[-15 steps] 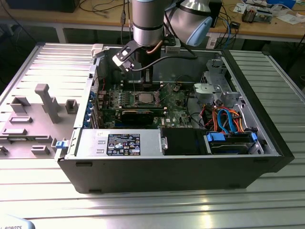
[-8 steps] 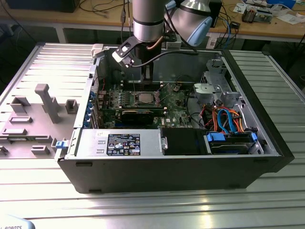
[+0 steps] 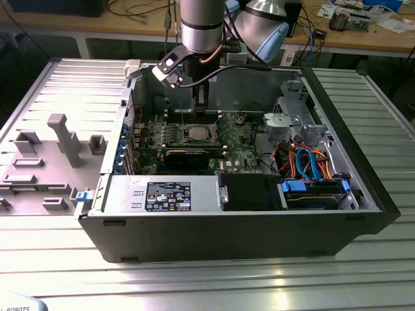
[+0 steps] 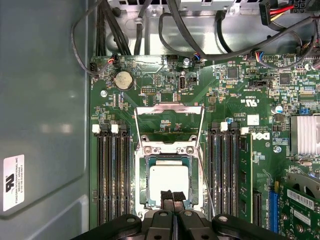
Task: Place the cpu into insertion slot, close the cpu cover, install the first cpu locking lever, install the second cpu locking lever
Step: 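Close the cpu cover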
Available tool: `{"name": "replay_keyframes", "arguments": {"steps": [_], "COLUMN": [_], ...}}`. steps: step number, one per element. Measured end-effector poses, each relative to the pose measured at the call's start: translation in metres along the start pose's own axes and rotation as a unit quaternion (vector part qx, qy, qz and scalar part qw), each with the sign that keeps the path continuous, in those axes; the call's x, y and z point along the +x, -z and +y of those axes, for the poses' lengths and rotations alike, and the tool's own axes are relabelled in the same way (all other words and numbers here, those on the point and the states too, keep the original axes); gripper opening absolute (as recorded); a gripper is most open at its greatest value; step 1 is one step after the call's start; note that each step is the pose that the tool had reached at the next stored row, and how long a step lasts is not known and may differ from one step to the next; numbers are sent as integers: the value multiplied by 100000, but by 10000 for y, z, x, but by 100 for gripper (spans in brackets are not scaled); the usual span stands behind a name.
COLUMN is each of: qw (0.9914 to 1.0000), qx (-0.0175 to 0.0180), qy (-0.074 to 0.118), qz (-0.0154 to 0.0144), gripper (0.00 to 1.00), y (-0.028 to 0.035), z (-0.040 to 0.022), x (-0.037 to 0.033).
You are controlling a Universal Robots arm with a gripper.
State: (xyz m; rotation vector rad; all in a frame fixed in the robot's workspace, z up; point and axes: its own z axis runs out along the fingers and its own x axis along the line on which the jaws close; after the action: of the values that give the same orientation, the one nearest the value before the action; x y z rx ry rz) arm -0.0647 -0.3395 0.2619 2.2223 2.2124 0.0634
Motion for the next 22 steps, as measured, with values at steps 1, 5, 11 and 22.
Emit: {"name": "replay_keyframes", "arguments": {"steps": [1,5,11,22], "qw": [100000,100000,100000,100000], "qx": [2,19,7,11], "qy": [1,4,2,-1], "qz": [-2,-13,-2,-10], "gripper": [11,11,11,11], "y": [0,1,0,47], "z": [0,20,29,30], "x": [0,-1,0,1]}}
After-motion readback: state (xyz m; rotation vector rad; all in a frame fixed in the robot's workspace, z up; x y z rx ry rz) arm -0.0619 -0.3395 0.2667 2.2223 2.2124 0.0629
